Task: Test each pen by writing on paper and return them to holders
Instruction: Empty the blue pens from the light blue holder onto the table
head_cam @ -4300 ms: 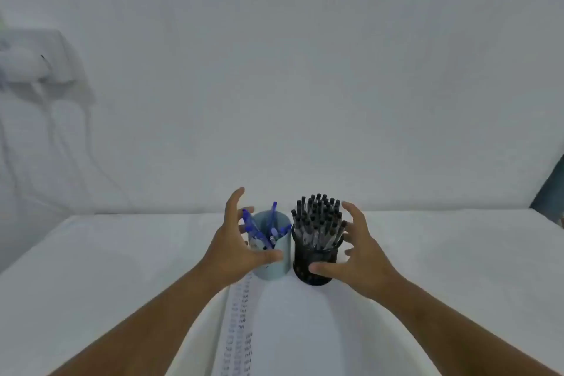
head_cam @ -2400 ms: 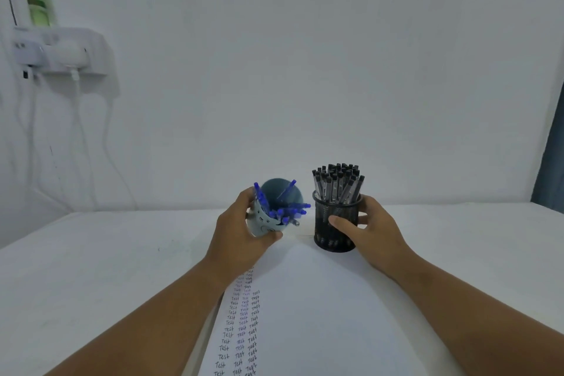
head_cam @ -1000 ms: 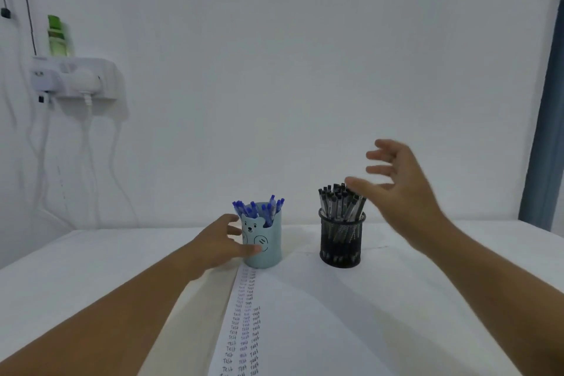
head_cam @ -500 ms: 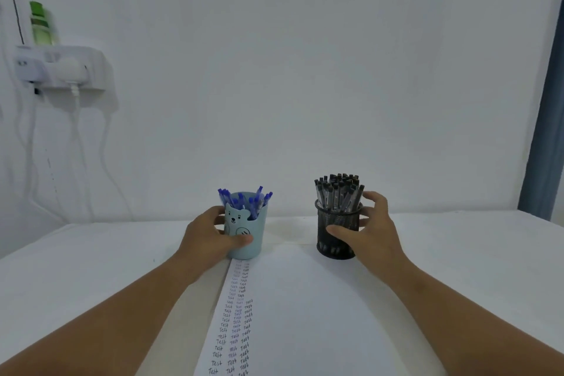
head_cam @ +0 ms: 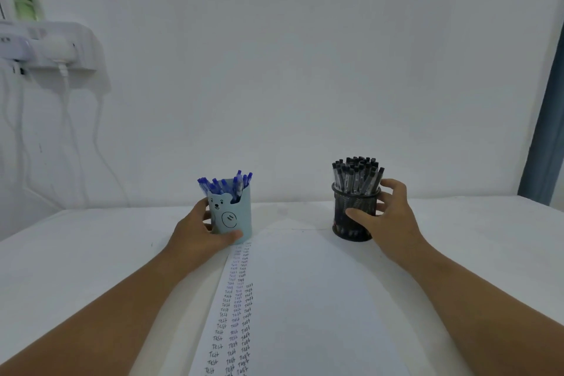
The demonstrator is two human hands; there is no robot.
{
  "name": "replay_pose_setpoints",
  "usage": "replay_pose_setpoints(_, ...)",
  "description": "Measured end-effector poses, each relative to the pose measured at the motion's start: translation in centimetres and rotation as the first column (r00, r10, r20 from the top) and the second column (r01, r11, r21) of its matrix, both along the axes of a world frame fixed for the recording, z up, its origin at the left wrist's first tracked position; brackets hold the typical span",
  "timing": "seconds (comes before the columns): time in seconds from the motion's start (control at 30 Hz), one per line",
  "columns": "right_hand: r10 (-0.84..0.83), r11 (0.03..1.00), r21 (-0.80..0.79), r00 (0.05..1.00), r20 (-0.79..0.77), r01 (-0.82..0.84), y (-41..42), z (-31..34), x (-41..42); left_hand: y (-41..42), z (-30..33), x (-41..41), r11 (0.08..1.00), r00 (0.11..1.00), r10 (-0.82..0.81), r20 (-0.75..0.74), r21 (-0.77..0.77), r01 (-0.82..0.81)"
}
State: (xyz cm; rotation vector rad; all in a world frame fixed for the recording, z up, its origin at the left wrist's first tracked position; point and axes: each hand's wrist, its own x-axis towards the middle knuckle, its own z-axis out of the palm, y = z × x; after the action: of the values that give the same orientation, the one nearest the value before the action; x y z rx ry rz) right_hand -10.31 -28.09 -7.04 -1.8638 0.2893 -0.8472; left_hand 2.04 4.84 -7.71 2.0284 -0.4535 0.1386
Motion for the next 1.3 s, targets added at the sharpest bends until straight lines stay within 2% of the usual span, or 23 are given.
replay_pose_setpoints(0.1, 0.023, 1.000, 0.006, 1.000, -0.017, -0.022, -0.3, -0.3, 0.2, 0.1, 0.0, -0.5, 0.992, 0.998, -0.056, -0.028, 0.113, 0.059)
replay_pose_setpoints(0.43, 0.050, 0.999, 0.001, 0.998, -0.042, -0.050, 0.3, -0.2, -0.2, -0.7, -0.2, -1.5, 0.996, 0.999, -0.046, 0.019, 0.077, 0.045)
replay_pose_setpoints(0.5, -0.060, 0.997, -0.042, 0.998, 0.013, 0.061, 1.0, -0.2, -0.4, -0.6, -0.2, -1.0, 0.999, 1.000, 0.007, 0.011, 0.045, -0.008)
replay_pose_setpoints(0.57, -0.165, 0.964, -0.177, 0.970, 0.177, 0.196, 2.0, 0.1, -0.8, -0.6, -0.2, -0.6, 0.998, 0.999, 0.044, 0.014, 0.035, -0.045)
replay_pose_setpoints(0.63, -0.088, 0.910, -0.361, 0.946, 0.313, 0.204, 3.2, 0.8, -1.4, -0.7, -0.2, -0.4, 0.998, 0.998, 0.058, 0.007, 0.025, -0.058)
replay_pose_setpoints(0.67, 0.011, 0.872, -0.472, 0.956, 0.292, 0.134, 3.8, 0.9, -1.7, -0.8, -0.2, -0.3, 0.998, 0.998, 0.063, 0.004, 0.020, -0.063)
replay_pose_setpoints(0.73, 0.208, 0.756, -0.641, 0.977, 0.048, -0.130, 5.1, 0.6, -2.2, -0.8, -0.1, -0.2, 0.998, 0.998, 0.070, 0.001, 0.012, -0.070)
replay_pose_setpoints(0.8, 0.252, 0.641, -0.664, 0.923, -0.292, -0.385, 5.8, -0.4, -2.0, -0.8, -0.1, -0.1, 0.997, 0.997, 0.074, -0.001, -0.004, -0.074)
replay_pose_setpoints(0.87, 0.200, 0.637, -0.604, 0.859, -0.471, -0.480, 5.8, -1.2, -1.4, -0.7, 0.0, -0.2, 0.997, 0.997, 0.079, 0.001, -0.015, -0.079)
replay_pose_setpoints(1.1, 0.201, 0.671, -0.562, 0.849, -0.489, -0.483, 5.7, -1.6, -0.9, -0.9, 0.3, -0.4, 0.999, 0.999, 0.039, 0.018, -0.034, -0.038)
replay_pose_setpoints(1.3, 0.211, 0.684, -0.554, 0.856, -0.472, -0.475, 5.8, -1.6, -1.1, -4.2, 1.5, -0.9, 0.984, 0.983, -0.175, -0.055, -0.053, 0.172)
